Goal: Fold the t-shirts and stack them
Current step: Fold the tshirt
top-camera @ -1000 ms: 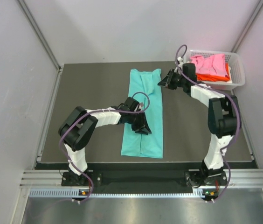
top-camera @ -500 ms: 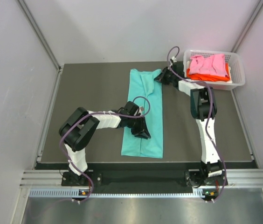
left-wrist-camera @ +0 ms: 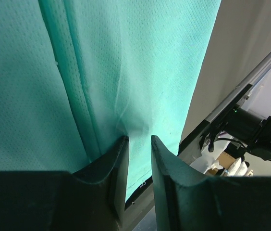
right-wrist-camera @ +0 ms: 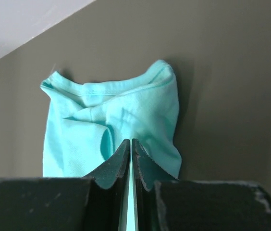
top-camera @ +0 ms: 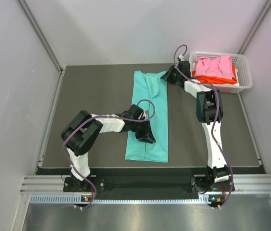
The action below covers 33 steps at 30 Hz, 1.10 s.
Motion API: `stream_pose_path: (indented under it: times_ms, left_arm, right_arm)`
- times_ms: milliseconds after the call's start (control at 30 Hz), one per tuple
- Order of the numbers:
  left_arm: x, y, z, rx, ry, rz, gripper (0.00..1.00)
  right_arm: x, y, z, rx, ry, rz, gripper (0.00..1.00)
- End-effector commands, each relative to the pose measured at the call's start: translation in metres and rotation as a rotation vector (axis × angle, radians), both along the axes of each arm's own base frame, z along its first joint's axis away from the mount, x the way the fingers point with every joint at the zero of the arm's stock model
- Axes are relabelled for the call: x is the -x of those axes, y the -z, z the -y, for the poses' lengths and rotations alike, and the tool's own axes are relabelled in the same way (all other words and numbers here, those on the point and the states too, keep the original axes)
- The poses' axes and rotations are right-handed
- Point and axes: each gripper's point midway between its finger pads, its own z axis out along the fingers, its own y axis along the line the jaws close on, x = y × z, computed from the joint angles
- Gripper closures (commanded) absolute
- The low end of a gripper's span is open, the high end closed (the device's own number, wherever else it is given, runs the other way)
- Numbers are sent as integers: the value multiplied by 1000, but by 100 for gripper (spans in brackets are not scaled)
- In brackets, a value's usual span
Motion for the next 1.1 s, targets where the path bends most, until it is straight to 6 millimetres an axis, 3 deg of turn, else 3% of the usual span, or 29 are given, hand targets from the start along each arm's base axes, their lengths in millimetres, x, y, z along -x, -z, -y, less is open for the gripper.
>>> stream_pose_path:
  times_ms: [0,133,567,733,833,867,933,967,1000,1033,1067]
  left_arm:
    - [4,6,0,-4,23,0,70]
    - [3,4,3,5,26,-4,70]
    - [6,6,7,19,48,-20,70]
    - [5,8,13,53,27,-39,70]
    - [-5,-5,18,60,23,17,67]
    - [-7,-6,13,22,13,22,66]
    - [-21,-34,18,34,32,115,62]
    - [-25,-44,19,33,36,146,61]
    - [-29,-65,20,41,39,177,60]
    - [-31,-76,20,47,55,208,59]
    - [-31,-86,21,54,62,223,58]
  right_arm:
    - [-22,-76,-9,-92,-17,169,95]
    - [-25,-65,-11,-107,-2,144,96]
    - [-44,10,12,-60,144,10,96]
    - [-60,9,12,-79,166,45,95]
    - [-65,-12,6,-118,143,82,95]
    - [-65,-29,4,-130,134,97,95]
    - [-60,-49,-3,-138,106,106,93]
    - [-55,-78,-7,-135,84,138,91]
    - [-50,-90,-7,-127,74,129,87]
    - [-41,-124,-9,-129,53,155,79]
    - [-30,-125,-11,-103,33,120,75]
